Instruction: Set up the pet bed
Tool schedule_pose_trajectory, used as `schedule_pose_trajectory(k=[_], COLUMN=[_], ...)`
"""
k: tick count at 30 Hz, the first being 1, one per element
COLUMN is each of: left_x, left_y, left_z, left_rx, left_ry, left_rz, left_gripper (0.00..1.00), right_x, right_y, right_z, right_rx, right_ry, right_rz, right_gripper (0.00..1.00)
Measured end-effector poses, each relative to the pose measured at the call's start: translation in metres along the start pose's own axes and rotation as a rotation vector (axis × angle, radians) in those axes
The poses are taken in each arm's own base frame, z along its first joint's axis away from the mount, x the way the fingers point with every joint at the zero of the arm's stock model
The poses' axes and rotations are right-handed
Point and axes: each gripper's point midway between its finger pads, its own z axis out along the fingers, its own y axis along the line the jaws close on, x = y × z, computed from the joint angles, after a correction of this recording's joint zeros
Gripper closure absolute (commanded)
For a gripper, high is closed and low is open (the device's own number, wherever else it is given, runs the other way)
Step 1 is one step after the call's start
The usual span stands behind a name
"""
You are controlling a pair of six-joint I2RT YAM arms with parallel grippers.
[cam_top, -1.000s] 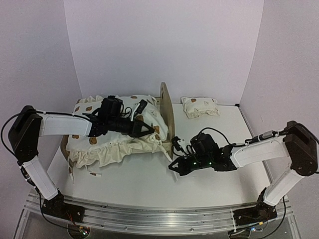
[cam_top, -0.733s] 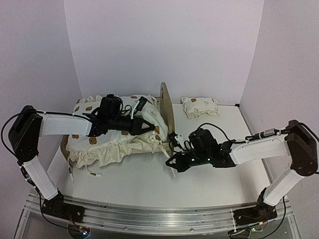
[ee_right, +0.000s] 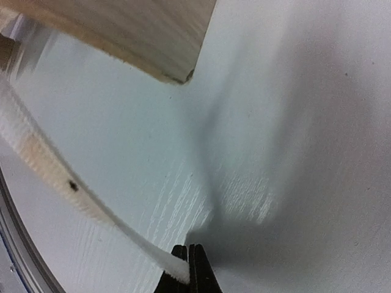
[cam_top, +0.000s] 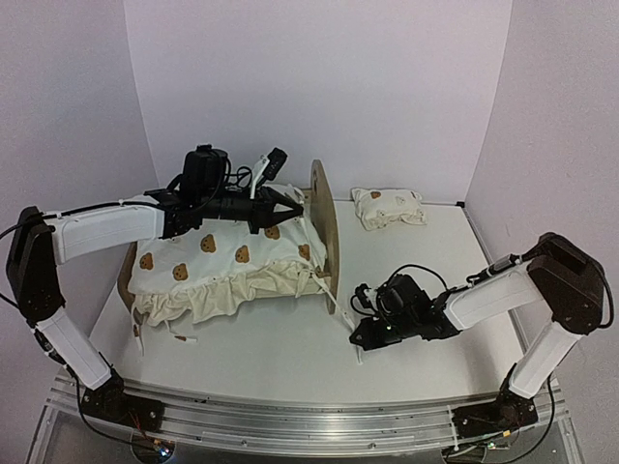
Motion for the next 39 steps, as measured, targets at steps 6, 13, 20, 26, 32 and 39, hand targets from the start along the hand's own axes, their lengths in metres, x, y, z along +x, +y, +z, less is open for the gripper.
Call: schedule_pose_trajectory(k=[6,13,20,26,32,39], left_x=[0.001,-0.007,-0.016,-0.027,-0.024,0.009], left_y=[-0.004,0.02,0.017,0.011,0.004,-0.067], left_z=[-0.009,-0.026,-0.039,-0.051,-0.057,-0.052], left_rx=[0.003,-0.081,-0.094,-0.116,-0.102,0.097], left_ry=[0.033,0.038,0.034,0.025,0.047,0.092], left_rz=[0.066,0.136,0.226,0.265,0.26,0.344], left_gripper=[1.0,1.0,1.0,1.0,1.0,0.87], right_x=[-0.007,-0.016,-0.023,-0.044,-0.056,-0.047], right_y=[-0.005,-0.007,-0.002,0.0,-0.007,0.0], right_z=[0.002,0.005,0.012,0.025,0.027,0.023], right_rx=[-0.004,-0.026,-0.044,-0.067,-0.12,-0.154], right_ry=[-0.029,-0.069,-0.067,-0.078,-0.099,-0.045], right_rz=[0.061,0.112,0.113,0.141,0.203,0.202], right_gripper=[1.0,1.0,1.0,1.0,0.97,0.82])
